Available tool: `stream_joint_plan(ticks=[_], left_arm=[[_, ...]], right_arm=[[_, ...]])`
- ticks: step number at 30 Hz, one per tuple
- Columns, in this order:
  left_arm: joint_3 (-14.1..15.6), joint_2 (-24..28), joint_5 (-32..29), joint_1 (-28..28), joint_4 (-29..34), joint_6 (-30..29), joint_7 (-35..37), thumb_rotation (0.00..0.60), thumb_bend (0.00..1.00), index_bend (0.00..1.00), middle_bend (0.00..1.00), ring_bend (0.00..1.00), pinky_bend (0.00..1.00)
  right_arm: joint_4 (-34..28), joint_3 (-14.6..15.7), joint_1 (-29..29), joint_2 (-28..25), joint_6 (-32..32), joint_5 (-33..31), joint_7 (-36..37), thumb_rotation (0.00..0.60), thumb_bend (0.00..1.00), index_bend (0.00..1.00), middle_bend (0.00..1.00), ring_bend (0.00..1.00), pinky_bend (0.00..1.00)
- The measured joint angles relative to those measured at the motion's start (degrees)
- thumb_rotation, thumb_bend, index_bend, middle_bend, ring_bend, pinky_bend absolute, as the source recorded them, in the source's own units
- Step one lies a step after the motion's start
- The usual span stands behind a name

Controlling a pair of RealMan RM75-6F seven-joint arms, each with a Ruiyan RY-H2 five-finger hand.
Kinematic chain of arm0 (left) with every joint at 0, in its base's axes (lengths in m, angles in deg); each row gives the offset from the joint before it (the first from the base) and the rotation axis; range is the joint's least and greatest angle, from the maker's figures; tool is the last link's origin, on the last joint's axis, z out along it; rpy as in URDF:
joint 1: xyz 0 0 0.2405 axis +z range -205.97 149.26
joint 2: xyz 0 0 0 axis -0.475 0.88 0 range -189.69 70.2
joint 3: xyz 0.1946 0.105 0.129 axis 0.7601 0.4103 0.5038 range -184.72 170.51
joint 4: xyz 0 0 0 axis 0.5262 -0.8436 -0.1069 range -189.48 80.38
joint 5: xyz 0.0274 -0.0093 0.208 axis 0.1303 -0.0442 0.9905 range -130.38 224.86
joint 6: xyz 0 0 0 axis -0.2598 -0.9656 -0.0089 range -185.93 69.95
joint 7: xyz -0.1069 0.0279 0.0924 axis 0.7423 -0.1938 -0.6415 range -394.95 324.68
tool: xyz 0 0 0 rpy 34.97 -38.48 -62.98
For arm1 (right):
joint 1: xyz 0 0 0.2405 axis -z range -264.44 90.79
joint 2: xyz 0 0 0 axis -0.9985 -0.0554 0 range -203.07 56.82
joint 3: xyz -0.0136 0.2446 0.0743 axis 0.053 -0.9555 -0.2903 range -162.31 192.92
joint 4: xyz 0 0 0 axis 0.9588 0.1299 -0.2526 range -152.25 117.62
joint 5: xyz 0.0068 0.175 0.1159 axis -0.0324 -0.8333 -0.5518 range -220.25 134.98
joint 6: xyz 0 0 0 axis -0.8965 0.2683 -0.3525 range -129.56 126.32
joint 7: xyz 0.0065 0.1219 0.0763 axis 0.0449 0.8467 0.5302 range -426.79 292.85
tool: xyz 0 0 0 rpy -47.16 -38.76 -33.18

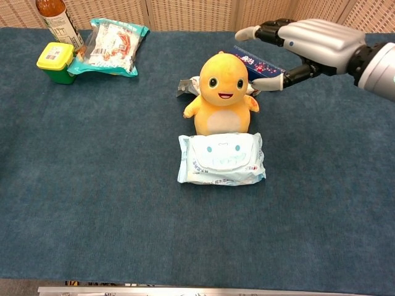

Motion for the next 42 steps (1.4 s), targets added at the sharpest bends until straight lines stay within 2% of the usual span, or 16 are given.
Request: stream_joint_plan(ticks=[13, 25, 42], left_arm=[[0.01, -0.09, -0.32, 0.38, -0.72, -0.13, 0.88, 0.600, 0.16, 0.10, 0.13, 0.13, 0.15], [-0.06, 0.12, -0.87, 0.93, -1.68, -0.37, 2.41, 0.600, 0.16, 0.10, 0.13, 0.13, 0.15], [-0.02, 0.14, -1.03, 1.19, -2.36, -0.08, 3.20, 0.600, 0.16, 0.10, 0.13, 0.13, 0.15]], right_arm=[[2.97, -2.00, -8.18, 5.88, 5.49, -5.64, -8.27, 0.101, 0.00, 0.10, 0.11, 0.00, 0.00], [8.93, -2.28, -13.58, 13.31, 6.94, -9.93, -13.89, 0.099, 0.00, 0.10, 0.11, 0.00, 0.00], [12.43, -0.07, -15.44, 16.10, 7.00, -13.72, -16.17, 0.101, 0.00, 0.10, 0.11, 0.00, 0.00]])
